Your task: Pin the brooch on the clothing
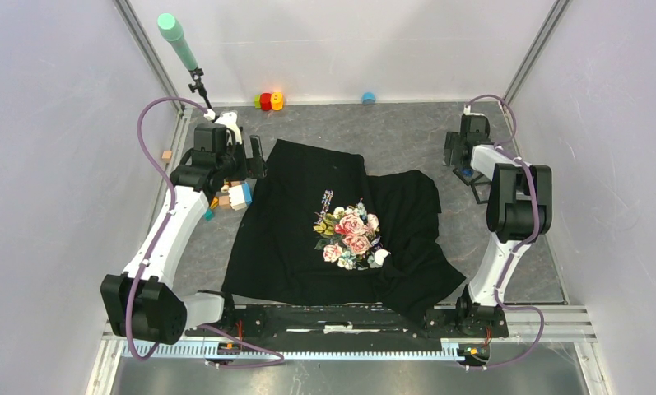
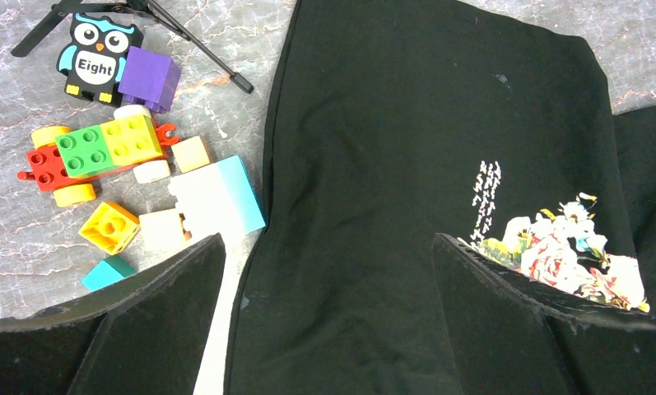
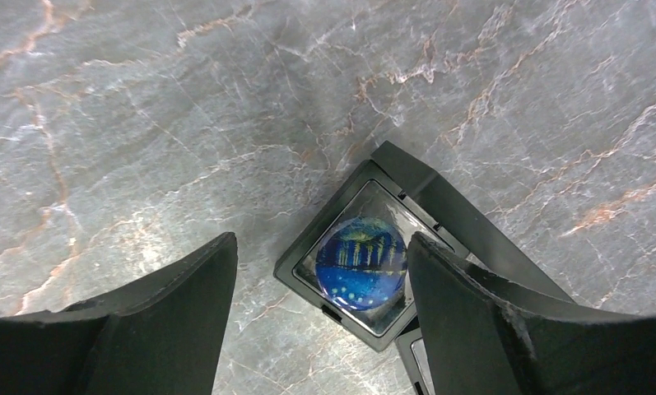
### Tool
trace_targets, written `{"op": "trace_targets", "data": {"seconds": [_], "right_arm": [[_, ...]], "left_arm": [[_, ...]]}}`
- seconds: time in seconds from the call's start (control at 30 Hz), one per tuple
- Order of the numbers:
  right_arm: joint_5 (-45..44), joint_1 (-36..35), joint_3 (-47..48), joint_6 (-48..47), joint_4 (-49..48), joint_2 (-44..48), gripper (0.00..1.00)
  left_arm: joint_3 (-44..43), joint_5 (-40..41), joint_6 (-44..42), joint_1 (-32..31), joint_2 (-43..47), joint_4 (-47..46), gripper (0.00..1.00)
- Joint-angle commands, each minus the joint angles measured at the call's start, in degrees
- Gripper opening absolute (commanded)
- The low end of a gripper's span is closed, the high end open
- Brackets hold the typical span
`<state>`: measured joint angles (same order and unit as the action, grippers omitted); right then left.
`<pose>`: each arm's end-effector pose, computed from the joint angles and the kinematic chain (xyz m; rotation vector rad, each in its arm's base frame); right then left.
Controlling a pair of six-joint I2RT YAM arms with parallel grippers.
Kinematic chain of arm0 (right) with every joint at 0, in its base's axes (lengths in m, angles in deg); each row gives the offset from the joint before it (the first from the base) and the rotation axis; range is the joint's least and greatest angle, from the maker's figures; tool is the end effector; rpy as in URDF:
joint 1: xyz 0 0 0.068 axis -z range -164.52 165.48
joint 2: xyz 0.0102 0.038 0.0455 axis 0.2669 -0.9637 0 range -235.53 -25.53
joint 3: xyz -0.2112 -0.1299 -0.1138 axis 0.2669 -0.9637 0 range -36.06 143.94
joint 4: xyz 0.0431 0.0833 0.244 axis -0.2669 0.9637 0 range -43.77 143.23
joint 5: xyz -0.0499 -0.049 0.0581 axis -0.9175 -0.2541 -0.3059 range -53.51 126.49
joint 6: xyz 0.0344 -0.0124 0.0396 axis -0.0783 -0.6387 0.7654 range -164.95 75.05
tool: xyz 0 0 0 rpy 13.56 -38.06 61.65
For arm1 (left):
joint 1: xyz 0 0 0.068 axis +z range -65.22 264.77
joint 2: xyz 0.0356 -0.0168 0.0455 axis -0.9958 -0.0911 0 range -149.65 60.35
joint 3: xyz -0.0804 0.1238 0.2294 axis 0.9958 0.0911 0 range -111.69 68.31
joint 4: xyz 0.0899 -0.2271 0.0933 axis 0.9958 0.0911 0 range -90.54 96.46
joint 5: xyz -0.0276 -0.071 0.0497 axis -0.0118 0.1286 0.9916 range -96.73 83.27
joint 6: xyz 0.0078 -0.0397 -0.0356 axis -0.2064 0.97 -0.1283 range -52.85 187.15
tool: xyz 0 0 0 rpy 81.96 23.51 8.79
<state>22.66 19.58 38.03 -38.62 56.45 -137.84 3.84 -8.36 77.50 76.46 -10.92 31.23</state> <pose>0.4200 -0.0387 0.1721 0.3280 2.3793 -0.2733 0.2682 -0.0402 0.3257 -0.0244 2.2517 -0.2074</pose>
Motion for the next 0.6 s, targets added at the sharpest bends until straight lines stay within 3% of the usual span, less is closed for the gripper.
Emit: {"op": "trace_targets", "data": {"seconds": [0.0, 0.3, 0.57], "right_arm": [[-0.16, 0.74, 1.97, 1.31, -0.10, -1.22, 0.80], [1.09, 0.91, 2.03, 2.10, 0.54, -2.87, 0.78], [2.82, 0.91, 1.22, 2.80, 0.86, -1.81, 0.63]], "left_arm": [[0.13, -0.66, -2.09, 0.49, 0.30, -0.12, 1.00], [0.39, -1.42, -2.00, 0.49, 0.49, -0.30, 1.00], [0.57, -1.97, -1.74, 0.45, 0.78, -0.46, 1.00]]}}
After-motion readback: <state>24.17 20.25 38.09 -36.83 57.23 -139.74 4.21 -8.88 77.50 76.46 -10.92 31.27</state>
